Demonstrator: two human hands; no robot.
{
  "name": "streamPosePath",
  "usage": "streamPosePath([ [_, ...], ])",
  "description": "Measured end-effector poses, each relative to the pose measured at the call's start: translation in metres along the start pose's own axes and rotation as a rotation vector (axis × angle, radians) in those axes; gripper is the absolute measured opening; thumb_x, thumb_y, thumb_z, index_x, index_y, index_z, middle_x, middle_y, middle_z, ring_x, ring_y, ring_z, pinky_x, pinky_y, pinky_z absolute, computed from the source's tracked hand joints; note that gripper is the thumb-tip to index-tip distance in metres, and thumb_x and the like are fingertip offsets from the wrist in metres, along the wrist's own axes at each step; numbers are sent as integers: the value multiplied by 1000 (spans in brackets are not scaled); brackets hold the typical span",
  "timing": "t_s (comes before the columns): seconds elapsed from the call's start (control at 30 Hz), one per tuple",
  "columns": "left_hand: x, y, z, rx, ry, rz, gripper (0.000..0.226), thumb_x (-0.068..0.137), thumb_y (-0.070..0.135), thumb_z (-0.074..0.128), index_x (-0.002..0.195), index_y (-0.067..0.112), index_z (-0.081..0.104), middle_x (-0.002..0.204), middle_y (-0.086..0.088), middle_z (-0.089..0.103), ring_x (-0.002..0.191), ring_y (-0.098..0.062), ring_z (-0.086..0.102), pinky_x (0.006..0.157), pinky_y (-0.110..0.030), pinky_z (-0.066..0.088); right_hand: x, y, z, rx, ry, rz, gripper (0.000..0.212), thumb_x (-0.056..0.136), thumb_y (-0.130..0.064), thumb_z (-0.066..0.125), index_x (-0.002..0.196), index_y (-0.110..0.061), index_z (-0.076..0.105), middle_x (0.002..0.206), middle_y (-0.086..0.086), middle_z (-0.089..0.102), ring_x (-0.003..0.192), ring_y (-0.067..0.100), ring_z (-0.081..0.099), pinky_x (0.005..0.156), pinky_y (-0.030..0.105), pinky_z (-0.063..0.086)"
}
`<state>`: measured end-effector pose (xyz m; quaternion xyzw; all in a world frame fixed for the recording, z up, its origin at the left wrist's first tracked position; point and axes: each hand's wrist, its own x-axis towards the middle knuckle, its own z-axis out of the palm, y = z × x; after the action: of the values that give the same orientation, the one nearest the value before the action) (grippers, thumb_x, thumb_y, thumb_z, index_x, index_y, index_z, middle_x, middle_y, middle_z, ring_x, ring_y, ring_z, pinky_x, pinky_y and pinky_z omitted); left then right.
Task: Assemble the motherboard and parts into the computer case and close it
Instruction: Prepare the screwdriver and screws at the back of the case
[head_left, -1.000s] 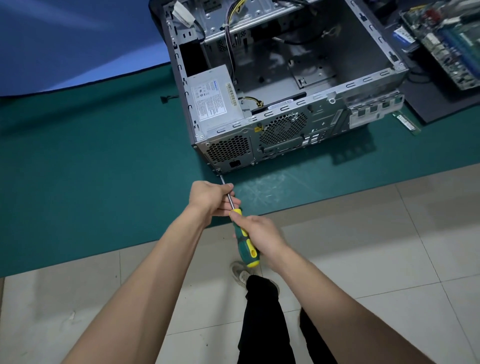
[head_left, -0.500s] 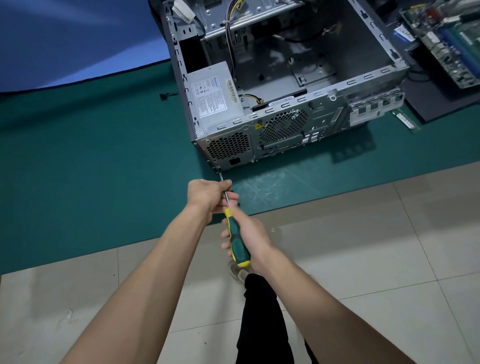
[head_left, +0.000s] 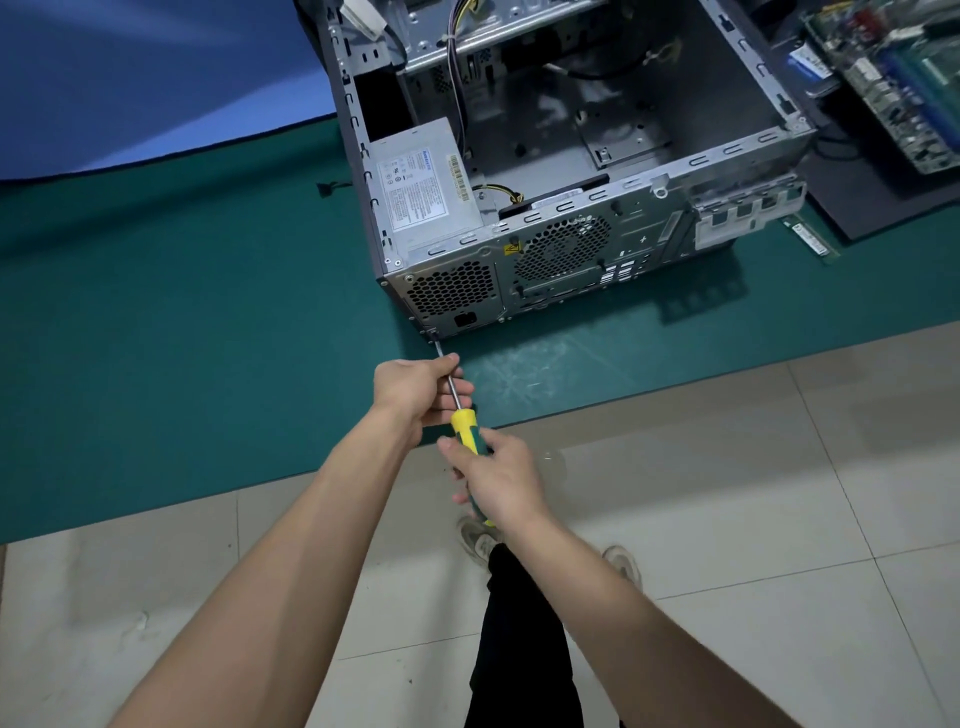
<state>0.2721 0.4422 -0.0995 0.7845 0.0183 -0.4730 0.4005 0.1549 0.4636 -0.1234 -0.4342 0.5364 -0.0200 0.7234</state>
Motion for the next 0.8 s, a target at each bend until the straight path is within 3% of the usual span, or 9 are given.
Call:
streamPosePath([
  [0.07, -1, -3, 1, -26, -2, -10, 19, 92, 17, 61, 77, 5, 63, 50, -2, 65, 39, -11, 60, 39, -19, 48, 1, 2, 4, 33, 77, 2, 32, 88, -43, 61, 66, -20, 56, 54, 0, 49, 39, 16, 47, 43, 24, 36],
  [0.17, -2, -6, -2, -70, -40, -24, 21, 97, 16, 52, 81, 6, 62, 51, 0, 65, 41, -9, 60, 40, -19, 48, -1, -8, -2, 366, -151, 211, 34, 89, -47, 61, 79, -14, 65, 48, -3, 45, 34, 11, 39, 38, 16, 31],
  [0.23, -1, -6, -4, -77, -74, -31, 22, 98, 16, 49, 83, 7, 62, 55, -1, 65, 44, -10, 62, 42, -20, 50, -1, -8, -7, 409, -275, 260, 36, 88, -48, 61, 89, -13, 68, 49, -4, 45, 37, 11, 41, 38, 17, 33],
  [0.3, -2, -5, -6, -60, -99, -35, 23, 98, 16, 48, 84, 7, 62, 56, -1, 66, 46, -10, 62, 43, -21, 51, 1, -5, -6, 383, -272, 235, 38, 88, -49, 61, 90, -12, 68, 50, -4, 47, 38, 11, 43, 38, 18, 35],
  [0.5, -10, -4, -4, -58, -128, -15, 23, 99, 11, 44, 81, 7, 59, 57, -2, 66, 48, -12, 65, 44, -21, 52, 1, -16, -16, 77, -112, 183, 38, 87, -49, 61, 73, -13, 62, 50, -2, 48, 33, 11, 43, 39, 15, 34],
  [0.67, -33, 0, 7, -208, -138, 8, 22, 100, 10, 40, 83, 7, 54, 70, -9, 66, 51, -15, 67, 45, -24, 54, -11, -41, -54, -341, -59, 28, 29, 83, -41, 64, 68, -16, 60, 47, -3, 50, 34, 13, 46, 37, 14, 30],
  [0.8, -73, 19, 18, -208, -163, 128, 19, 98, 14, 43, 86, 11, 57, 69, -3, 72, 57, -14, 67, 49, -24, 54, -38, -79, -90, -984, 191, -268, 18, 80, -37, 58, 85, -21, 63, 81, 4, 67, 82, 26, 64, 62, 26, 38],
])
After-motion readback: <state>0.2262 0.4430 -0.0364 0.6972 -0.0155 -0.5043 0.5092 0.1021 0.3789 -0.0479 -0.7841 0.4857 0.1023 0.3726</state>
